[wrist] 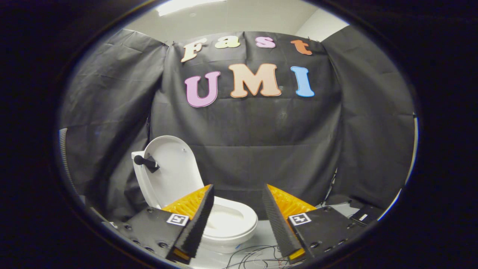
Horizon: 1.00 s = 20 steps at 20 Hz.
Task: Open the toilet lid.
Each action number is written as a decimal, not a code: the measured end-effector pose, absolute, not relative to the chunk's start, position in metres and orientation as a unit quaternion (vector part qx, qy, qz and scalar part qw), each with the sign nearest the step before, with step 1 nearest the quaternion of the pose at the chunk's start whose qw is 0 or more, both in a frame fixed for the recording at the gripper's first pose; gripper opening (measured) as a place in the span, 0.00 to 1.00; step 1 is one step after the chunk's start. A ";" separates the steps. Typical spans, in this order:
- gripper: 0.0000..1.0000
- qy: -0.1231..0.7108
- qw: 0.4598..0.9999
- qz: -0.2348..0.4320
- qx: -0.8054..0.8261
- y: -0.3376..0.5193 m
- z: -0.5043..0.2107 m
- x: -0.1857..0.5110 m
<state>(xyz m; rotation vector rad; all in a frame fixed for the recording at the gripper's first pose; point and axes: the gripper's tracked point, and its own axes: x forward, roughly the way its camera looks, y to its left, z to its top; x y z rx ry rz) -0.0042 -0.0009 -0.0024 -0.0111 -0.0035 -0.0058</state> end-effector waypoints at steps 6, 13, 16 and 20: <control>0.95 -0.001 1.000 -0.003 -0.005 0.000 -0.002 -0.004; 0.95 -0.001 1.000 -0.003 -0.006 0.000 -0.001 -0.004; 0.95 -0.001 1.000 -0.003 -0.006 0.000 -0.001 -0.004; 0.95 -0.001 1.000 -0.003 -0.005 0.000 -0.002 -0.004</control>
